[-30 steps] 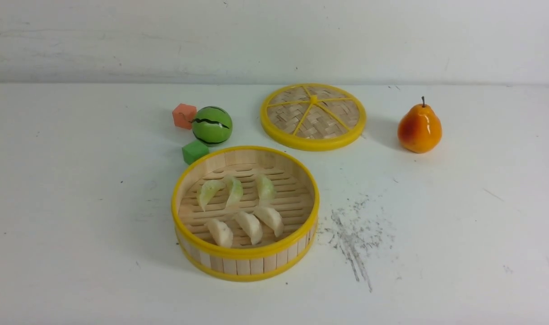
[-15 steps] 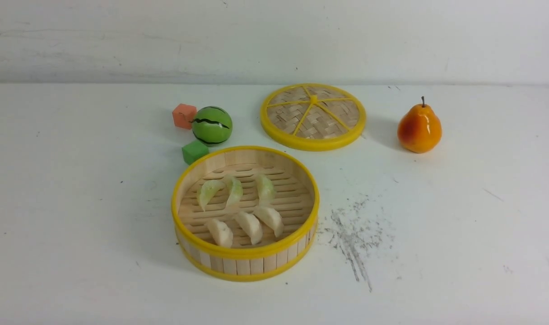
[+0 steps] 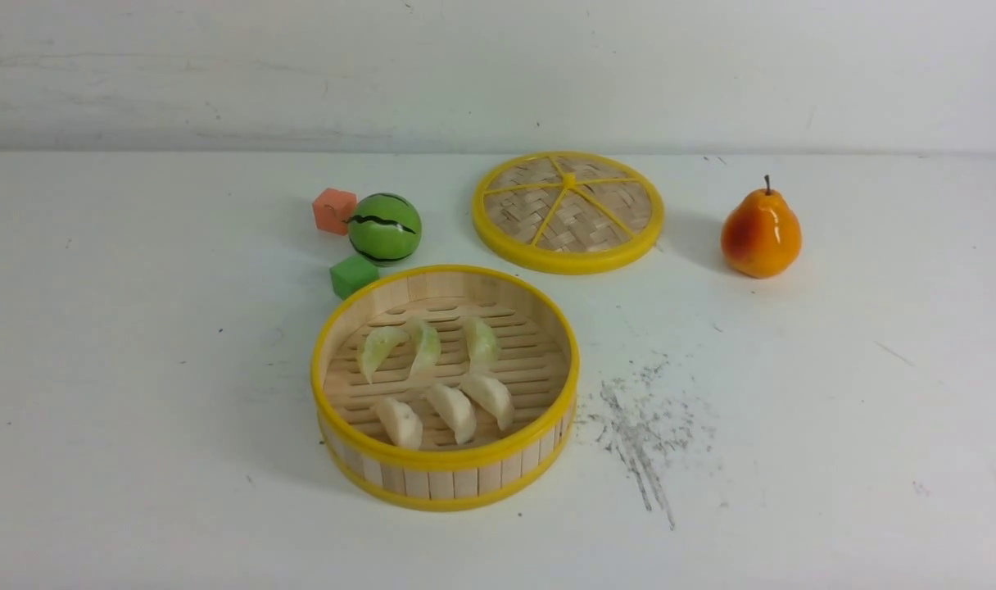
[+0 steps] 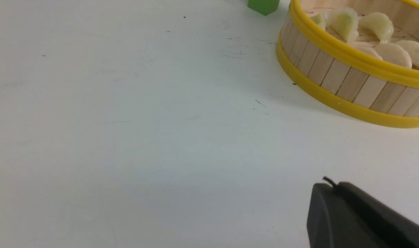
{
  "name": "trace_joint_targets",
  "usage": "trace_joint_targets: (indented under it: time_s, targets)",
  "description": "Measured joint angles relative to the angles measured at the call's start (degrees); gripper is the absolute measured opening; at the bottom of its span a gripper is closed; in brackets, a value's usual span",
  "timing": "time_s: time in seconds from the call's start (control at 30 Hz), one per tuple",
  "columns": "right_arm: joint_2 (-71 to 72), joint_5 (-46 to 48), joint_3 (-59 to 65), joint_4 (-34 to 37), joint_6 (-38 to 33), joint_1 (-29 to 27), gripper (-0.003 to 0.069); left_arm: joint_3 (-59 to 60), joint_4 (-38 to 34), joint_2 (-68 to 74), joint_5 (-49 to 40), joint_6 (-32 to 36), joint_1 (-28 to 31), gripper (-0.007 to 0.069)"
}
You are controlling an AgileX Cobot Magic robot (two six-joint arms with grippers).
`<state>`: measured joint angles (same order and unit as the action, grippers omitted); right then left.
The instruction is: Put the dumplings into the steamer on the white table.
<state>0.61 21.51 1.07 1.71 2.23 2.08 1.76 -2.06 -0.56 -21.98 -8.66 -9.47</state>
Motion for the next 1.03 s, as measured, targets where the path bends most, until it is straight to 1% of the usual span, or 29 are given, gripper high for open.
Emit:
trace_joint_targets:
  time_s: [1.03]
  targets:
    - [0.0, 0.0, 0.0, 0.0, -0.4, 0.0, 0.0116, 0.0, 0.0, 0.0, 0.0, 0.0, 0.0, 0.0003]
